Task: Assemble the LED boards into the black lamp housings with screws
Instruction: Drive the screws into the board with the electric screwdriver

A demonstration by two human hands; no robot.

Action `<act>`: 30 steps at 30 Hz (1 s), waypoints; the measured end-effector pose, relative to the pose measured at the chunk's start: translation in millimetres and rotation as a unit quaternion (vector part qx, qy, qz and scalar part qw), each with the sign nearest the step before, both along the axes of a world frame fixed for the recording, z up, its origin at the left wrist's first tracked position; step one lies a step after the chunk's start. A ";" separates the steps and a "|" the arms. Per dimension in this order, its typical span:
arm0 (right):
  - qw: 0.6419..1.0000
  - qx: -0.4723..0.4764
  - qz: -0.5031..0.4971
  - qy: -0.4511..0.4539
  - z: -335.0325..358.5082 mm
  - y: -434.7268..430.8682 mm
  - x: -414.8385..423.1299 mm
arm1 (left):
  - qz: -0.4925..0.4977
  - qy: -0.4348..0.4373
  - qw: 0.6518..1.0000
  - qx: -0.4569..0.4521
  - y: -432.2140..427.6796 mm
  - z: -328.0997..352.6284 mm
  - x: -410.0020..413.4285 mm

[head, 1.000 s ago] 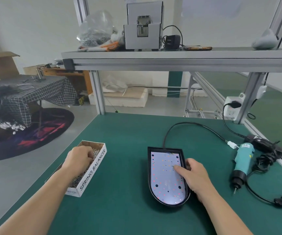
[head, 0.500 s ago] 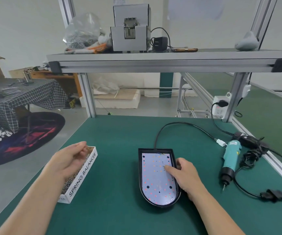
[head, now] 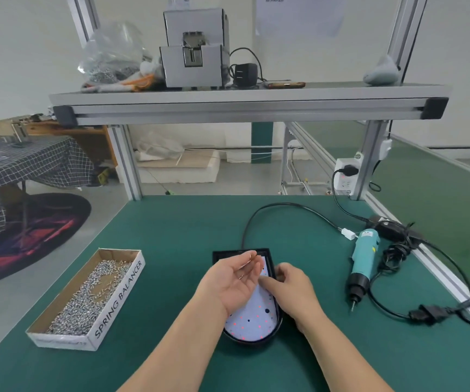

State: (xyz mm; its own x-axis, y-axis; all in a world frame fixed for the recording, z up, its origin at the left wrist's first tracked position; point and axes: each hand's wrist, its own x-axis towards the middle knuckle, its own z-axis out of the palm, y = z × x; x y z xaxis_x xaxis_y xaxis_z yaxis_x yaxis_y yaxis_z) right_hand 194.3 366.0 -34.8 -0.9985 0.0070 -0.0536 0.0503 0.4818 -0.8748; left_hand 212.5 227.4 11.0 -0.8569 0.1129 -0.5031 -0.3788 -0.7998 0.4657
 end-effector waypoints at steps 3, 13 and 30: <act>0.999 -0.009 0.043 -0.016 3.6 2.7 1.9 | 0.031 -0.001 0.999 -0.032 2.9 -5.9 -2.6; 0.928 0.287 -0.229 -0.064 38.9 145.9 -49.6 | 0.026 -0.013 0.997 -0.068 -0.3 -10.3 -1.3; 0.790 -0.603 -0.109 -0.011 48.7 112.0 -51.8 | 0.009 0.000 0.990 -0.140 1.5 -20.4 -5.5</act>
